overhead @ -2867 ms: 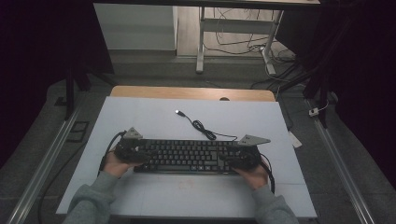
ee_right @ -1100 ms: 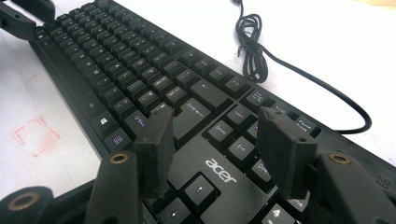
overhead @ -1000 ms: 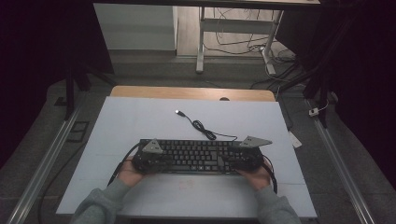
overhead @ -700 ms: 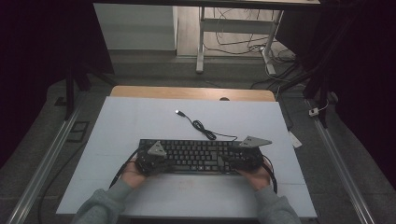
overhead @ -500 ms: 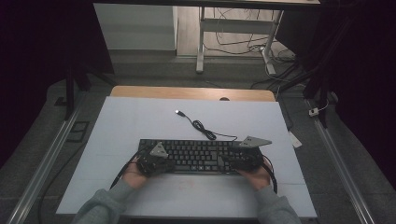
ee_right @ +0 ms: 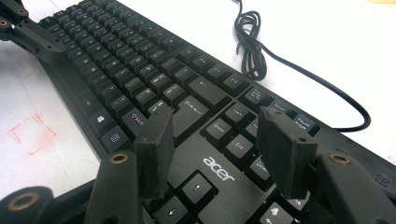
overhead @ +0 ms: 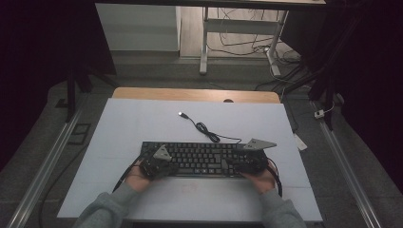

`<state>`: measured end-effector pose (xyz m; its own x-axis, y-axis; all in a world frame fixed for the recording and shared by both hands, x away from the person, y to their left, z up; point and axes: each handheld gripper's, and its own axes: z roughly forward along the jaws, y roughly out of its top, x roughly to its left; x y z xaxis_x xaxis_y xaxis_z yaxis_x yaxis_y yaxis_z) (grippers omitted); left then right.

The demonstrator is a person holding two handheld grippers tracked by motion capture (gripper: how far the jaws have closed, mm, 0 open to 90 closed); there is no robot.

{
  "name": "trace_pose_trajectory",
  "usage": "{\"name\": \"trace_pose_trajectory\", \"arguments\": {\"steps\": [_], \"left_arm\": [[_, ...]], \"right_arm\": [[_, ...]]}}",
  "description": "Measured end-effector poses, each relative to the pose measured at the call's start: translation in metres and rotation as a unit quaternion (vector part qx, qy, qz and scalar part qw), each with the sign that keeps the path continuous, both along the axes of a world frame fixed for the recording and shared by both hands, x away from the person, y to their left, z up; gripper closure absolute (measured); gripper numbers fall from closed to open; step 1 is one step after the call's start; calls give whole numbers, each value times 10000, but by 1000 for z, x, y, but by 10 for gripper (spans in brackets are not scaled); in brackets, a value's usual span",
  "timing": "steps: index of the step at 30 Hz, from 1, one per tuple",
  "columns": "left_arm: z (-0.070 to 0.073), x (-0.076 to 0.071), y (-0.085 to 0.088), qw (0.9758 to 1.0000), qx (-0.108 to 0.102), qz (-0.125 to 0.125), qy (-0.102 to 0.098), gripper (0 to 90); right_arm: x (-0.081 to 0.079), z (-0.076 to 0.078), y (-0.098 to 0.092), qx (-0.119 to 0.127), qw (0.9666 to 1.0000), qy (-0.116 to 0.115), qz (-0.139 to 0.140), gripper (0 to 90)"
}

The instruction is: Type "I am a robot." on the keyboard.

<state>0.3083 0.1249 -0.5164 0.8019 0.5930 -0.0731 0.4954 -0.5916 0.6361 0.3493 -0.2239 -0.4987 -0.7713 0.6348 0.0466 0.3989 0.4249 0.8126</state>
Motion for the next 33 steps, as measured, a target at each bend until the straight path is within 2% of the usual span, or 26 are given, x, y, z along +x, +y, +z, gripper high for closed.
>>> {"name": "trace_pose_trajectory", "arguments": {"steps": [7,11,15,22,29,33], "left_arm": [[0,-1,0,10000,-37,-2,-69,888],[8,-1,6,9994,-289,93,-163,888],[13,-1,12,9986,-455,197,-210,883],[18,0,21,9961,-666,455,-354,610],[21,3,28,9947,-691,681,-349,449],[22,4,32,9938,-719,773,-336,411]], "right_arm": [[0,0,0,14,10000,-5,14,470],[0,1,0,-4,10000,-24,-11,469],[1,0,-1,27,10000,-14,1,470],[0,1,-1,23,10000,-36,-4,470],[0,1,-2,57,10000,-34,-7,469],[0,1,-2,47,10000,-34,-8,470]]}}
